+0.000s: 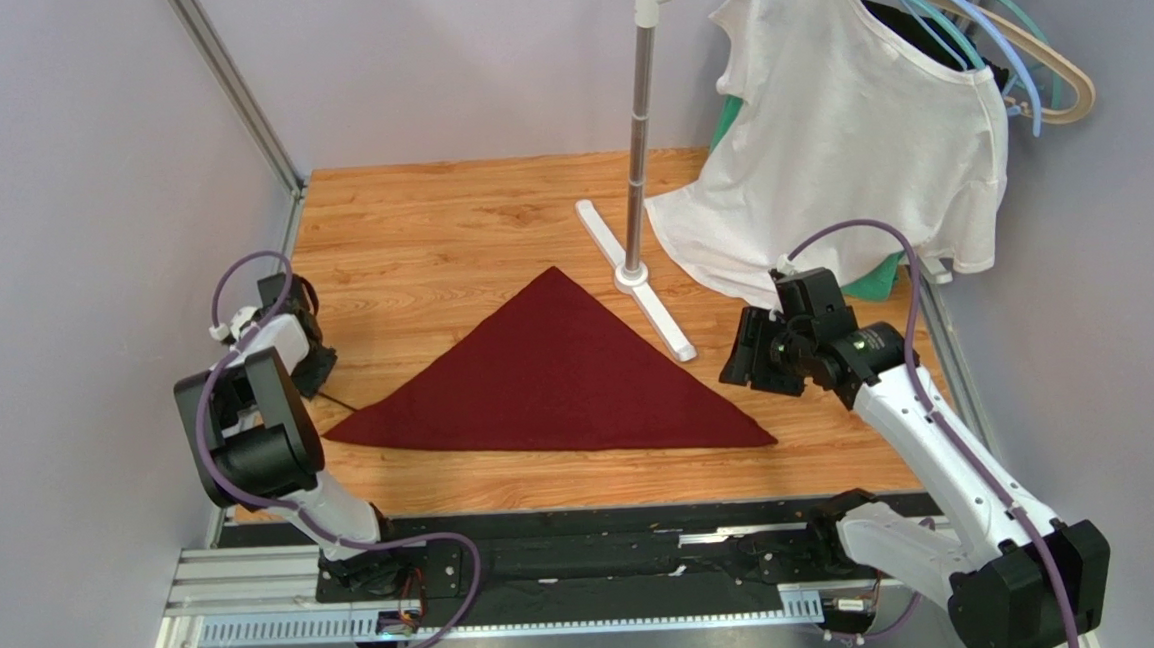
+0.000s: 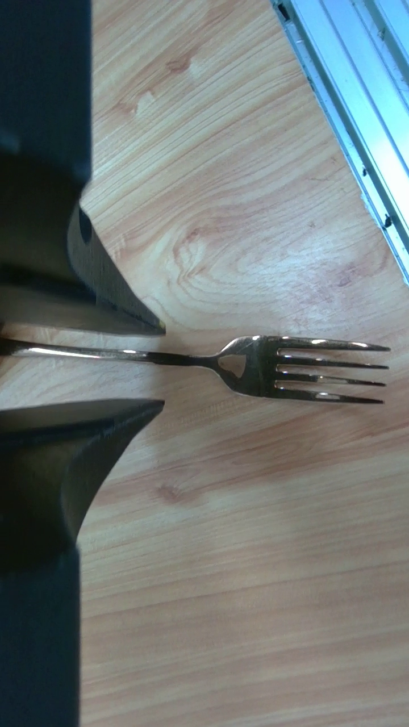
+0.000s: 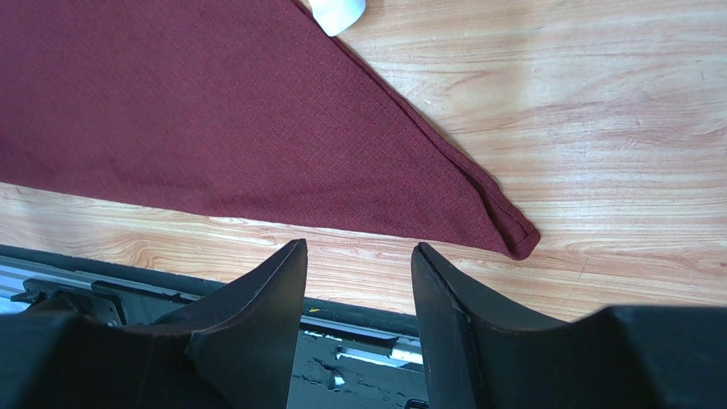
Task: Fold the napkin, place the utensils inside, and roll it up
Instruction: Pick up the fork at the center of the board.
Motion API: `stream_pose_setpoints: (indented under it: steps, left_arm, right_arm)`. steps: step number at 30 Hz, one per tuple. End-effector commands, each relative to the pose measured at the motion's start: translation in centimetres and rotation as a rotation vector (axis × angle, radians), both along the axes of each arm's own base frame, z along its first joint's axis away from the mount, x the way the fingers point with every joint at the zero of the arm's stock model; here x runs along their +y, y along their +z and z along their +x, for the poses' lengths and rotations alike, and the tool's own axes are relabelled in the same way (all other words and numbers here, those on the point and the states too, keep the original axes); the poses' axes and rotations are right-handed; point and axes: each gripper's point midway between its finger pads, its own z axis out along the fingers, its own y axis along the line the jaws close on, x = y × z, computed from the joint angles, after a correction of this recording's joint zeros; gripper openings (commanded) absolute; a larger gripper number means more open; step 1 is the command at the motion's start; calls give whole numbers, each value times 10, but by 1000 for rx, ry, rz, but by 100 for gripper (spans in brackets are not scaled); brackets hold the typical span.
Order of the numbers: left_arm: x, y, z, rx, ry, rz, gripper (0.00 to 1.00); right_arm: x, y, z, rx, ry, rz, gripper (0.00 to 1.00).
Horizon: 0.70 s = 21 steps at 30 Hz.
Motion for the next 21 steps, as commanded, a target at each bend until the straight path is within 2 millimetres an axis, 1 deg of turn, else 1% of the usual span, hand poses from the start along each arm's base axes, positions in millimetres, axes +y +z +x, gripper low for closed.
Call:
stream_pose_setpoints:
  steps: [1,4,7,10,11,16,18,20,21]
  left_arm:
    - [8,0,2,-7,42,-26,38]
    - [9,-1,1,-15,53,-37,37]
    - [12,-2,2,-22,59,-39,34]
    - [12,-5,3,-23,48,-50,28]
    - [12,-7,2,-18,50,-52,24]
    - [12,-10,1,-15,52,-68,17]
    - [12,-10,1,-16,45,-70,18]
    - [10,-8,0,-25,45,-72,0]
    - [10,-7,-1,-28,43,-70,0]
  right_arm:
    - [3,8,2,-35,8,26,52]
    - [5,9,2,-40,13,34,52]
    - [6,10,2,-42,17,43,52]
    - [7,11,2,-42,21,48,52]
    - [8,12,2,-46,22,51,52]
    - [8,15,2,-51,24,54,52]
    - [8,14,1,-50,25,55,52]
    - [9,14,2,-47,26,56,52]
    - [9,13,2,-46,28,56,52]
